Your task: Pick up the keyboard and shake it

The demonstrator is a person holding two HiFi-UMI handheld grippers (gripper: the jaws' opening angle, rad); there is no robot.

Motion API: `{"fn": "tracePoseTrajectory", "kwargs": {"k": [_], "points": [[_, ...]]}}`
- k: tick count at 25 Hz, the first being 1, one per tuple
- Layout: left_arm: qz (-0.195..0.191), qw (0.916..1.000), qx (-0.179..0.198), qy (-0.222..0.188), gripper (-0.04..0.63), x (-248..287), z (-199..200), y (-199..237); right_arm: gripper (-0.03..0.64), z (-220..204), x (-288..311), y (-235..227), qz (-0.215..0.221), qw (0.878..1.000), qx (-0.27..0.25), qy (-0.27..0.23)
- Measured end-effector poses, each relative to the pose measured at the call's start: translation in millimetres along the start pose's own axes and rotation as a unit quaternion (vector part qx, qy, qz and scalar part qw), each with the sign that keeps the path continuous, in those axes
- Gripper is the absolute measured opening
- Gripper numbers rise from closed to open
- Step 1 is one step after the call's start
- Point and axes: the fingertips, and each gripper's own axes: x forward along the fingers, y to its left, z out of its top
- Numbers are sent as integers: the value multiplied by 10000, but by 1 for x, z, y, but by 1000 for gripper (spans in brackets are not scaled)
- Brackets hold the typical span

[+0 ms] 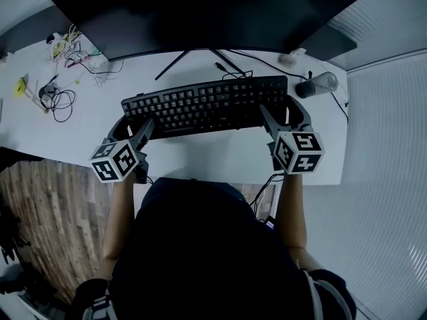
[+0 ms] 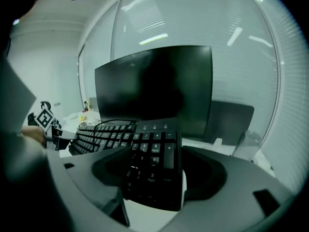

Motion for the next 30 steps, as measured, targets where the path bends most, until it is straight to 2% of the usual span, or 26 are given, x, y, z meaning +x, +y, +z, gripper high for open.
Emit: {"fn": "tracePoseTrajectory", "kwargs": {"k": [4,7,11,16,19,22,30], "points": [[379,9978,538,113,388,-19,11,-3,327,-43,20,1,362,9955,870,118],[575,9946,854,100,388,-31,22,-6,327,-74,37,9,678,9863,1486,218],[892,9832,1595,15,388,-47,42,-15,327,-108,53,26,1105,9678,2241,291],[975,9767,1905,-128,388,-58,54,-27,327,-127,63,38,1388,9514,2723,387],[948,9764,1936,-145,388,-56,55,-29,327,-133,65,39,1430,9477,2819,437],[886,9796,1804,-84,388,-48,49,-22,327,-134,63,36,1305,9518,2734,486],[461,9959,769,104,388,-6,8,13,327,-120,61,12,636,9779,1863,702]]}}
